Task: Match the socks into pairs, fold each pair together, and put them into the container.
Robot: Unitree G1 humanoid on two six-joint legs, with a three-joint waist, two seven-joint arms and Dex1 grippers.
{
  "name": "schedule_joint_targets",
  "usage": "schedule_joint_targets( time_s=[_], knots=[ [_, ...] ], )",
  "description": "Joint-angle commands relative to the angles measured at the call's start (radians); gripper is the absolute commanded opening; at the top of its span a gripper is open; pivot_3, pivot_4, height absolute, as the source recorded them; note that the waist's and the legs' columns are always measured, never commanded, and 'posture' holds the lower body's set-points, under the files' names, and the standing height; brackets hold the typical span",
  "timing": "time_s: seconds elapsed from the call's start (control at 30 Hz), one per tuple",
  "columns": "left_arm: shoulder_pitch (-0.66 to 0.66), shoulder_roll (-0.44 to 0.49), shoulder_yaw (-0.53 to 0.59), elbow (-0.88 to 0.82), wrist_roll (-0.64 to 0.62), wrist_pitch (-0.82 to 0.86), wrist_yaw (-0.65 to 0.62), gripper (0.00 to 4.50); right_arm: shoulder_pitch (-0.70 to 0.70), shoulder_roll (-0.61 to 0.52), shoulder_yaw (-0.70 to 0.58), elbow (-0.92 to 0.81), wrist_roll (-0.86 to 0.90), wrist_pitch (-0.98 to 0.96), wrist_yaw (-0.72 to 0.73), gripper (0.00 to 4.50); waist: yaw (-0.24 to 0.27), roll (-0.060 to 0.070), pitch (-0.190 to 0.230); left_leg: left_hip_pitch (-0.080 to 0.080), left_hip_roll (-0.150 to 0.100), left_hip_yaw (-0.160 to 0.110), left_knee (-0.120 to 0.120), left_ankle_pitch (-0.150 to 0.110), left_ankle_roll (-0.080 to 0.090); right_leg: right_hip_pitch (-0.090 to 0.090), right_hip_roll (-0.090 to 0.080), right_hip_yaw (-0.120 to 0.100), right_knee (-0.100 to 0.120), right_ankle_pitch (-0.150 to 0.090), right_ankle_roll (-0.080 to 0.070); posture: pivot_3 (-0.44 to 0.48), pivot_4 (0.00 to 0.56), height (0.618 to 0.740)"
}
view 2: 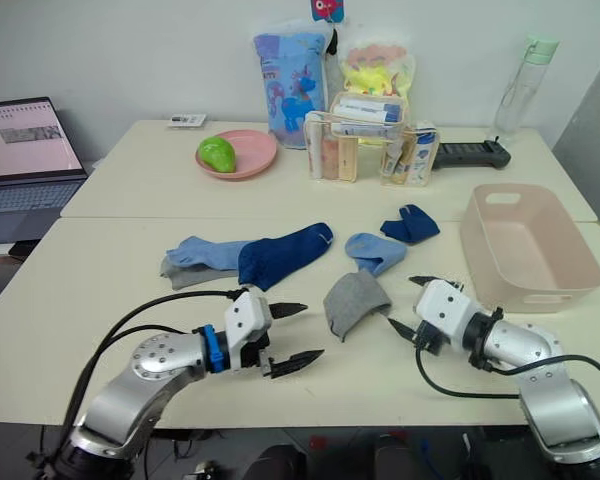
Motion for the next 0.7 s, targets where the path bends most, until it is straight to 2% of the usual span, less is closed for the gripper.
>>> schedule_joint_targets(
  time_s=[0.03, 0.27, 0.33, 0.57, 0.63, 0.7],
  knots=[
    [-0.011, -0.084, -0.018, 0.029, 0.035, -0.006, 0.092, 4.50, 0.019, 0.077, -0.013, -0.012, 0.006, 0.057, -0.108, 4.14, 0.000, 0.000, 0.000, 0.000, 0.000, 0.000, 0.000, 0.000, 0.000, 0.000, 0.000, 0.000, 0.000, 0.000, 0.000, 0.000, 0.150, 0.703],
    [-0.026, -0.133, -0.051, 0.055, -0.022, 0.079, 0.052, 4.50, 0.009, 0.197, -0.014, 0.045, 0.023, 0.110, -0.218, 4.14, -0.001, 0.000, 0.000, 0.001, 0.000, 0.000, 0.000, 0.000, 0.000, 0.000, 0.000, 0.000, 0.000, 0.000, 0.000, 0.000, 0.150, 0.703],
    [-0.045, -0.141, -0.064, 0.090, -0.003, 0.083, 0.054, 4.50, -0.006, 0.235, -0.005, 0.061, 0.038, 0.127, -0.237, 4.14, -0.001, 0.000, 0.000, 0.000, 0.000, 0.000, 0.000, 0.000, -0.001, 0.000, 0.000, 0.000, 0.001, 0.000, 0.000, 0.000, 0.150, 0.703],
    [-0.095, -0.233, -0.086, 0.193, 0.083, 0.079, 0.174, 4.50, -0.044, 0.347, -0.011, 0.125, 0.078, 0.184, -0.316, 4.14, -0.001, 0.001, 0.000, 0.000, -0.001, -0.001, 0.000, 0.000, -0.001, 0.000, 0.000, -0.001, 0.001, 0.000, 0.000, 0.000, 0.150, 0.703],
    [-0.089, -0.229, -0.092, 0.192, 0.102, 0.076, 0.182, 4.50, -0.044, 0.360, -0.015, 0.127, 0.086, 0.196, -0.333, 3.75, -0.001, 0.001, -0.001, 0.000, -0.001, -0.001, 0.000, 0.000, -0.001, 0.000, 0.000, -0.001, 0.000, 0.000, 0.000, 0.000, 0.150, 0.703],
    [-0.081, -0.231, -0.088, 0.187, 0.106, 0.082, 0.191, 4.50, -0.042, 0.362, -0.012, 0.123, 0.098, 0.202, -0.335, 3.16, -0.001, 0.001, -0.001, 0.001, -0.001, -0.001, 0.000, 0.000, -0.001, 0.000, 0.000, -0.001, 0.001, 0.000, 0.000, 0.000, 0.150, 0.703]
  ],
)
